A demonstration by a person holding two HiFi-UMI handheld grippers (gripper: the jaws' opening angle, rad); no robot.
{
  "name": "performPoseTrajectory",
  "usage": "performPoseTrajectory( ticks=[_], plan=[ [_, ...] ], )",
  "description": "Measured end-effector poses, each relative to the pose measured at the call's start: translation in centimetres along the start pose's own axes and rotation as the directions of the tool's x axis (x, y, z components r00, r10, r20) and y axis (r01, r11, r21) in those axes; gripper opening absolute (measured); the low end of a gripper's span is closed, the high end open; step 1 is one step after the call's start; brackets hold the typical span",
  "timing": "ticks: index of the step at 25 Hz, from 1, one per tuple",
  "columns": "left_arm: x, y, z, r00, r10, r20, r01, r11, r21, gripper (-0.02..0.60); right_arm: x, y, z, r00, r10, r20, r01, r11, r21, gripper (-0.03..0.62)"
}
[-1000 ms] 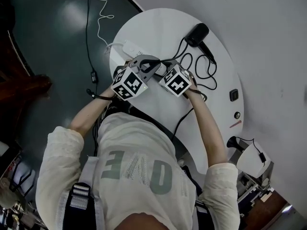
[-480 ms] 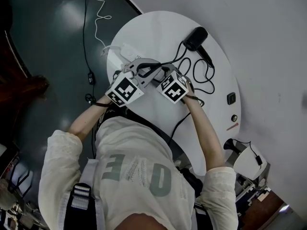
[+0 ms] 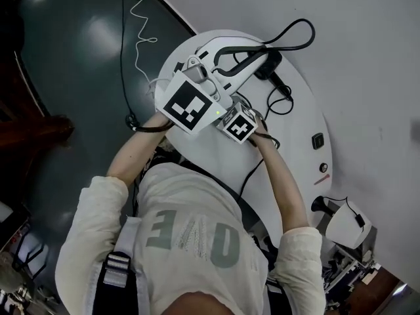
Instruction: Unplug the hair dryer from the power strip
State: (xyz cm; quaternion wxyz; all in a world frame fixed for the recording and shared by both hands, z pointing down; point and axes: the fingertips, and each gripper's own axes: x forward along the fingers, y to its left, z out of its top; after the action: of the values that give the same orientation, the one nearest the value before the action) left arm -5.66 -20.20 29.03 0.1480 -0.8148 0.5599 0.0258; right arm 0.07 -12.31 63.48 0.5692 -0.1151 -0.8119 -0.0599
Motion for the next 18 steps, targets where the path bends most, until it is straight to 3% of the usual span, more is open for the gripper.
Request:
performPoseTrajectory(
  ticks=[7,12,18],
  plan=[
    [-1.3,-0.1,-1.2,1.000,0.014,-0.014,-0.016,0.996,-0.089,0.015,-0.1,0.0,0.3,1.000,-0.006,0.003,0.006,1.000,0.007,0.261],
    [-1.8,-0.8,-3.4,0.997,0.008,-0.078,-0.015,0.996,-0.090,0.015,-0.1,-0.1,0.1,1.000,-0.010,0.008,0.010,1.000,0.006,0.261],
    [-3.8,-0.8,-7.1,0.982,0.031,-0.187,-0.066,0.980,-0.187,0.015,0.0,0.0,0.2,1.000,-0.012,0.012,0.012,1.000,0.014,0.261]
  ],
)
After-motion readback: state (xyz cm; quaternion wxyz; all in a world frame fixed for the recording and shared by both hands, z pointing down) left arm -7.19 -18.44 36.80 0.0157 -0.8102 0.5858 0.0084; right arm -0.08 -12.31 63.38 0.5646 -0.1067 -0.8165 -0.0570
